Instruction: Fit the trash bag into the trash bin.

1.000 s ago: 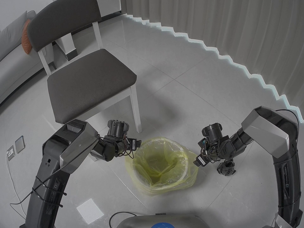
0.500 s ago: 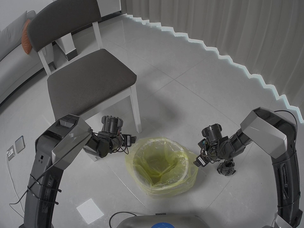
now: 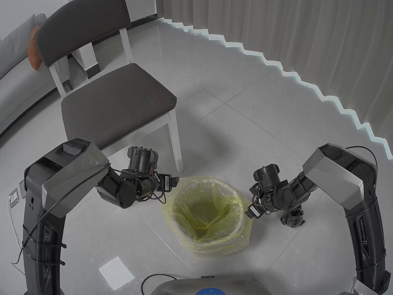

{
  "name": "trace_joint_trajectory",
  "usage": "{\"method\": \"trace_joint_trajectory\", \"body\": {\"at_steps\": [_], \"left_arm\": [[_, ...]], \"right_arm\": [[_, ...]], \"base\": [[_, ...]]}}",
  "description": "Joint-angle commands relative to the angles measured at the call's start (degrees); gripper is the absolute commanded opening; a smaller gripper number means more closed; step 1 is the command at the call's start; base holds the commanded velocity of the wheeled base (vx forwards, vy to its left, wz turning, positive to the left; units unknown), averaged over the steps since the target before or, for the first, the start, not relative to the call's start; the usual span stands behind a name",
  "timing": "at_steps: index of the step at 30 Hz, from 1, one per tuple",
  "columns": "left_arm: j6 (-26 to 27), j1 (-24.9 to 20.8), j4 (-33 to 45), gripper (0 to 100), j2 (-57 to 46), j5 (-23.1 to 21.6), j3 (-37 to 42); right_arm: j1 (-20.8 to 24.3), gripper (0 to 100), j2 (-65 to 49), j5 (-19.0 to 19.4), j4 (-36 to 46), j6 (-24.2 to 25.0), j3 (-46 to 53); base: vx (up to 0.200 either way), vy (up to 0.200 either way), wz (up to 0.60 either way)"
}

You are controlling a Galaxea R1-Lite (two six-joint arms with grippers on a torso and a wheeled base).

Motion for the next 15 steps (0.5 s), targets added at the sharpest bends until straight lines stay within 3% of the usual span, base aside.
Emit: {"method": "trace_joint_trajectory", "body": {"at_steps": [1,5,9,12,15], "left_arm": [[-0.14,-3.76,-2.82,100,-7.27,0.01,8.37],[0.30,-4.11,-8.97,100,-7.71,0.01,13.74],[0.21,-3.84,-9.41,100,-7.80,0.28,16.02],[0.21,-3.32,-9.41,100,-7.80,0.54,17.25],[0.39,-1.21,-9.50,100,-6.13,0.72,17.60]], "right_arm": [[-1.08,100,-0.79,-0.52,-0.31,-0.17,2.10],[-3.10,100,-5.71,-0.43,-0.05,0.09,4.38],[-3.89,100,-9.05,0.98,0.48,0.71,5.17],[-4.24,100,-10.72,3.61,0.74,1.68,5.61],[-3.72,100,-13.97,7.83,3.03,6.69,5.96]], "base": [[0.000,0.000,0.00],[0.000,0.000,0.00],[0.000,0.000,0.00],[0.000,0.000,0.00],[0.000,0.000,0.00]]}}
